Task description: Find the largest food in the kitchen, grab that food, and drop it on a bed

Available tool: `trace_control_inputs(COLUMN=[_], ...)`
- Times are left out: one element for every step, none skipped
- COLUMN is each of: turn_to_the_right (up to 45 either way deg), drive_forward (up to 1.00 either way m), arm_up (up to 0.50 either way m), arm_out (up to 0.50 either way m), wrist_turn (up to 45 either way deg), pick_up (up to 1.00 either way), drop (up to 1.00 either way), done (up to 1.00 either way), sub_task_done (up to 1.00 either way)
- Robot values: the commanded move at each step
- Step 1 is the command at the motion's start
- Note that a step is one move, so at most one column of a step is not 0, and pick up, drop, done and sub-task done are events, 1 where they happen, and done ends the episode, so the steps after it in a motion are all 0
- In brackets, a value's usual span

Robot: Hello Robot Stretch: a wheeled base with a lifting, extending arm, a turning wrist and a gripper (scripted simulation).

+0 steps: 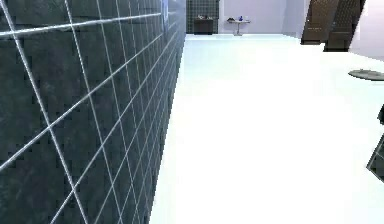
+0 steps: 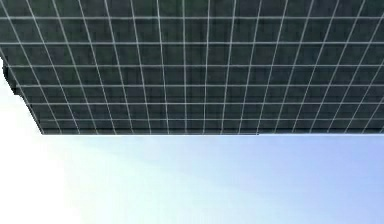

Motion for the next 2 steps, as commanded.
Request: trace_control_inputs(turn_to_the_right=[0.0, 3.0], drive_forward=[1.0, 0.0], arm_up=[0.0, 0.0], arm_out=[0.0, 0.0], wrist_turn=[0.0, 0.0], pick_up=[0.0, 0.0], drop=[0.0, 0.0], done=[0.0, 0.0], sub_task_done=[0.0, 0.0])
